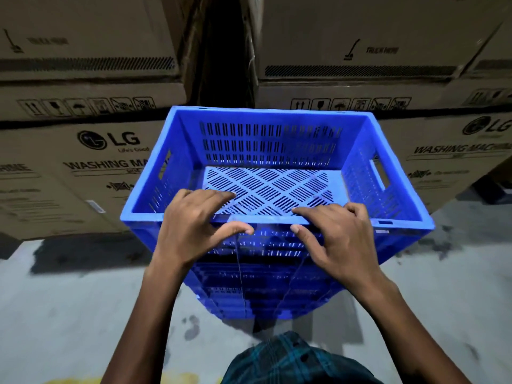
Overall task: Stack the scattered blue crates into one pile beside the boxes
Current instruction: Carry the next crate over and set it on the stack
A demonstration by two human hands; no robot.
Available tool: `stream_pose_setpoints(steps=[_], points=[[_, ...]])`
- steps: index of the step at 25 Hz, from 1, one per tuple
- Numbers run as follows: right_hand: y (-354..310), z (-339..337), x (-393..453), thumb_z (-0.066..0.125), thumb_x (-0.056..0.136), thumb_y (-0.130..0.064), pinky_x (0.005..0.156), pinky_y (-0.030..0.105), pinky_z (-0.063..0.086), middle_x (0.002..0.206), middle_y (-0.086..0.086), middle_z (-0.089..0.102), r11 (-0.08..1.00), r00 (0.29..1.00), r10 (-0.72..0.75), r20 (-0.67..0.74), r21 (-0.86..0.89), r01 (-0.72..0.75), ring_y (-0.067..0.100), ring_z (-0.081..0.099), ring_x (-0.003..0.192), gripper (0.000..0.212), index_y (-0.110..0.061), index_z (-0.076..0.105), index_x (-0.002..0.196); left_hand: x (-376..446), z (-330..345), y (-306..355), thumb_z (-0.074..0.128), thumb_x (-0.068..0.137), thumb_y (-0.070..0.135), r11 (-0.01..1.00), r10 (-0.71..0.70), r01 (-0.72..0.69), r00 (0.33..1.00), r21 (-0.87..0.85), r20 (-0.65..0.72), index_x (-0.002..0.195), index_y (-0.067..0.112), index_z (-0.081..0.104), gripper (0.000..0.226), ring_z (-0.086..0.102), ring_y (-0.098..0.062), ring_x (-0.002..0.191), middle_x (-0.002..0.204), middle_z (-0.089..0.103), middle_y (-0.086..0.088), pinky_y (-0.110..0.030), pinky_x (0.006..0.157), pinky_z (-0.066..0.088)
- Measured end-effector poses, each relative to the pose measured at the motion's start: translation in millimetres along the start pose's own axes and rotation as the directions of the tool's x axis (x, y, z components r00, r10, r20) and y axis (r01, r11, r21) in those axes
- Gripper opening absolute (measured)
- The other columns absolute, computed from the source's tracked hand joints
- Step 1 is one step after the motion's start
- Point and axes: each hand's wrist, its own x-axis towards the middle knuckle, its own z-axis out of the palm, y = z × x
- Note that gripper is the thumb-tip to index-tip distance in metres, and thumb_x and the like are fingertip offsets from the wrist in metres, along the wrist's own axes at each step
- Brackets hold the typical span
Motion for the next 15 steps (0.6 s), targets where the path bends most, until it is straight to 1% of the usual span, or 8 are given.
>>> stream_pose_setpoints(steps=[2, 4, 5, 6, 8, 10, 12, 15], points=[[1, 4, -8, 0.057, 0.097, -0.029, 0.089, 0.038, 0.030, 0.107, -0.013, 0.070, 0.998, 0.998, -0.029, -0.054, 0.046, 0.031, 0.016, 0.063, 0.109, 0.024, -0.027, 0.067, 0.118, -12, 4, 1, 0.068, 0.081, 0.064, 0.995, -0.001, 0.012, 0.995, 0.104, -0.100, 0.096, 0.013, 0.076, 0.054, 0.073, -0.021, 0.087, 0.098, 0.076, 0.001, -0.038, 0.075, 0.042], [-3, 11, -21, 0.057, 0.095, -0.015, 0.098, 0.041, 0.028, 0.125, -0.010, 0.067, 0.989, 0.993, -0.026, -0.115, 0.144, 0.042, 0.017, 0.053, 0.131, 0.030, -0.022, 0.067, 0.122, -30, 11, 4, 0.071, 0.085, 0.056, 0.977, -0.053, 0.089, 0.982, 0.196, -0.179, 0.097, 0.014, 0.076, 0.044, 0.071, -0.024, 0.099, 0.106, 0.075, 0.000, -0.042, 0.083, 0.042], [-7, 14, -28, 0.057, 0.093, -0.009, 0.100, 0.043, 0.028, 0.129, -0.007, 0.065, 0.980, 0.987, -0.024, -0.160, 0.192, 0.055, 0.020, 0.049, 0.136, 0.031, -0.017, 0.069, 0.121, -40, 15, 6, 0.071, 0.086, 0.052, 0.966, -0.097, 0.143, 0.973, 0.216, -0.211, 0.100, 0.014, 0.076, 0.040, 0.068, -0.027, 0.106, 0.112, 0.073, -0.003, -0.045, 0.088, 0.043], [-11, 17, -35, 0.057, 0.091, -0.005, 0.100, 0.045, 0.029, 0.129, -0.003, 0.066, 0.971, 0.976, -0.033, -0.216, 0.225, 0.082, 0.024, 0.050, 0.136, 0.031, -0.013, 0.071, 0.118, -49, 18, 9, 0.071, 0.088, 0.048, 0.957, -0.137, 0.190, 0.962, 0.220, -0.235, 0.104, 0.013, 0.076, 0.038, 0.065, -0.030, 0.112, 0.117, 0.071, -0.006, -0.047, 0.093, 0.043], [-18, 23, -48, 0.056, 0.086, 0.003, 0.096, 0.049, 0.038, 0.120, 0.003, 0.070, 0.948, 0.949, -0.086, -0.303, 0.268, 0.172, 0.031, 0.059, 0.124, 0.029, -0.006, 0.074, 0.107, -59, 20, 12, 0.070, 0.091, 0.042, 0.943, -0.185, 0.243, 0.950, 0.226, -0.251, 0.113, 0.013, 0.073, 0.036, 0.059, -0.032, 0.119, 0.124, 0.068, -0.010, -0.049, 0.104, 0.040], [-18, 30, -59, 0.055, 0.083, 0.009, 0.088, 0.052, 0.046, 0.110, 0.007, 0.072, 0.914, 0.943, -0.120, -0.310, 0.336, 0.227, 0.034, 0.064, 0.108, 0.028, 0.000, 0.074, 0.101, -63, 17, 11, 0.068, 0.094, 0.034, 0.943, -0.180, 0.236, 0.955, 0.234, -0.237, 0.118, 0.014, 0.071, 0.032, 0.057, -0.032, 0.120, 0.124, 0.067, -0.010, -0.048, 0.108, 0.037], [-15, 40, -66, 0.057, 0.083, 0.008, 0.089, 0.052, 0.048, 0.109, 0.006, 0.072, 0.926, 0.963, -0.036, -0.268, 0.354, 0.134, 0.033, 0.063, 0.105, 0.029, 0.000, 0.072, 0.106, -65, 15, 6, 0.067, 0.095, 0.020, 0.941, -0.142, 0.204, 0.962, 0.269, -0.233, 0.121, 0.015, 0.070, 0.028, 0.058, -0.031, 0.117, 0.119, 0.069, -0.009, -0.047, 0.108, 0.037], [-9, 49, -71, 0.058, 0.088, -0.004, 0.096, 0.049, 0.047, 0.114, 0.002, 0.068, 0.925, 0.954, 0.213, -0.213, 0.360, -0.126, 0.032, 0.056, 0.111, 0.036, -0.007, 0.064, 0.124, -65, 15, -3, 0.062, 0.090, -0.004, 0.927, -0.114, 0.194, 0.961, 0.321, -0.251, 0.121, 0.018, 0.070, 0.039, 0.062, -0.031, 0.110, 0.111, 0.069, -0.009, -0.045, 0.106, 0.039]])
